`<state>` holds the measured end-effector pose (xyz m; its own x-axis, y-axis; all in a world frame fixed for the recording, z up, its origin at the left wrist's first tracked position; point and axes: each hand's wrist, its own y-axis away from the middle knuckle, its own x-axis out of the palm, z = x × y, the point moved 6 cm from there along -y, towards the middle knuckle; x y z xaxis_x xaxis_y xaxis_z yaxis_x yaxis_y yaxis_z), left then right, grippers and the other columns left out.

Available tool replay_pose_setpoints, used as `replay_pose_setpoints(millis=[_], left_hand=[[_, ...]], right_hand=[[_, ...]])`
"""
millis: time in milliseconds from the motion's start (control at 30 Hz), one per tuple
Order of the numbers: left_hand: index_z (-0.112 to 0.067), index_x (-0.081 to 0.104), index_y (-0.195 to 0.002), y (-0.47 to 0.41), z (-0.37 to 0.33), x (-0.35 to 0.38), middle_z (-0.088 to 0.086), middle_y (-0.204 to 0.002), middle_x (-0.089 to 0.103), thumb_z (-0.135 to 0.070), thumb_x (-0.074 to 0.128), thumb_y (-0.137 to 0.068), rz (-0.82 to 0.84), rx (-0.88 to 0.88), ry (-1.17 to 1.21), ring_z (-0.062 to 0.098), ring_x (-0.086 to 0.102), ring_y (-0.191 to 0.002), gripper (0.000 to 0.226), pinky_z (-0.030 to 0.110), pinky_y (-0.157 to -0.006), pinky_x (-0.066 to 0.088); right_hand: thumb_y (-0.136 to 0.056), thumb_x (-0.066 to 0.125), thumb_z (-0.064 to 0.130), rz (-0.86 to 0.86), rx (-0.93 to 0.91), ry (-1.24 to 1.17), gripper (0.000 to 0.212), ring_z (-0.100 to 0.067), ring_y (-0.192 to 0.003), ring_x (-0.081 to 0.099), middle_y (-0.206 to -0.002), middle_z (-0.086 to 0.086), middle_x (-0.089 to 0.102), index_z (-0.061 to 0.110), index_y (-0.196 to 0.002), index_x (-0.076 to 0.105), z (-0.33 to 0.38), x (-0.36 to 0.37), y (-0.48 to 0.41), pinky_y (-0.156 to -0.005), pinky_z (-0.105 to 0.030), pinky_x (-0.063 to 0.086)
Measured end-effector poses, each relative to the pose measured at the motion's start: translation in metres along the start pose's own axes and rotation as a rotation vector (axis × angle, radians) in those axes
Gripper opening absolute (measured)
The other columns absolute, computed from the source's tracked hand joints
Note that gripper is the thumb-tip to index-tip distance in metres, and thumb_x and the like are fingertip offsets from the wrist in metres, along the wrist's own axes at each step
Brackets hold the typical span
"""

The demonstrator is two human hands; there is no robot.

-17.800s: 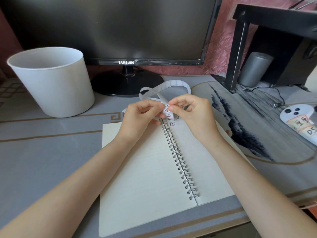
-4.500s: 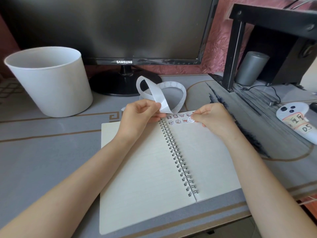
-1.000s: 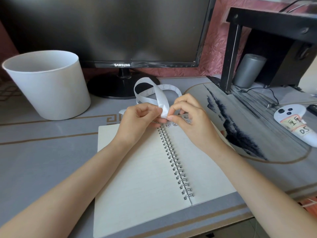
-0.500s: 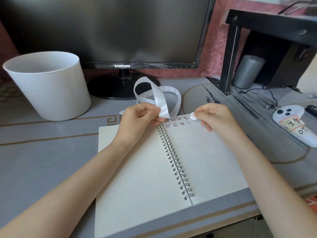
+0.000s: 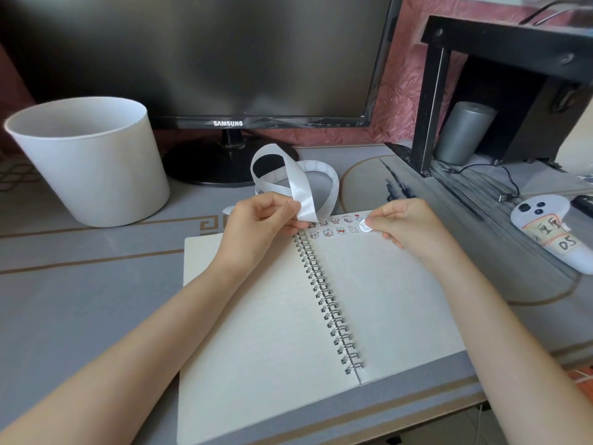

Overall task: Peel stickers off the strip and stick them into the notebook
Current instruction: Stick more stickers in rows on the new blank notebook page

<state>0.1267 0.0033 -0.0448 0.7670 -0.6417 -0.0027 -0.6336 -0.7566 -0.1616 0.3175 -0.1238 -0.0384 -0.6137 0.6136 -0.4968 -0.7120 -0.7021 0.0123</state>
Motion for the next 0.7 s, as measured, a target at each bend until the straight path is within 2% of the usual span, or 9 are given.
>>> replay_pose_setpoints(millis=[100,233,333,700], left_hand=[[-0.001,0.065,-0.086,0.0000,-0.0003,0.0002,0.012,-0.080,0.073,-0.012,0.059,-0.093,0.001,0.004,-0.005,0.017,0.072,-0.078,0.015,0.026,-0.079,0.056],[0.001,0.065,-0.087,0.0003,-0.0004,-0.0001,0.012,-0.081,0.073,-0.012,0.059,-0.092,0.002,0.009,0.001,0.017,0.072,-0.078,0.015,0.024,-0.077,0.056],[0.001,0.065,-0.088,-0.0002,0.0003,-0.0003,0.013,-0.081,0.073,-0.012,0.059,-0.092,0.004,0.009,0.000,0.018,0.072,-0.079,0.015,0.026,-0.079,0.057],[0.003,0.065,-0.090,-0.0004,0.0006,-0.0004,0.016,-0.084,0.072,-0.012,0.058,-0.093,0.004,0.014,-0.007,0.016,0.072,-0.076,0.016,0.027,-0.079,0.057]], right_hand=[[-0.080,0.068,0.006,-0.010,-0.003,-0.002,0.015,-0.004,-0.046,0.047,-0.067,-0.003,0.063,0.016,-0.069,0.066,-0.0007,0.0004,-0.0009,-0.039,-0.009,0.031],[-0.080,0.069,0.006,-0.008,0.001,0.001,0.011,0.001,-0.035,0.042,-0.058,0.001,0.057,0.014,-0.072,0.067,-0.0005,0.0002,0.0001,-0.039,-0.010,0.031],[-0.079,0.069,0.007,-0.016,0.003,0.027,0.014,-0.002,-0.040,0.043,-0.055,0.001,0.055,0.016,-0.069,0.066,-0.0003,0.0009,0.0001,-0.042,-0.015,0.031],[-0.078,0.069,0.008,-0.050,-0.006,0.072,0.015,0.002,-0.032,0.042,-0.055,0.001,0.055,0.018,-0.068,0.065,-0.0020,0.0015,-0.0028,-0.035,-0.009,0.029]])
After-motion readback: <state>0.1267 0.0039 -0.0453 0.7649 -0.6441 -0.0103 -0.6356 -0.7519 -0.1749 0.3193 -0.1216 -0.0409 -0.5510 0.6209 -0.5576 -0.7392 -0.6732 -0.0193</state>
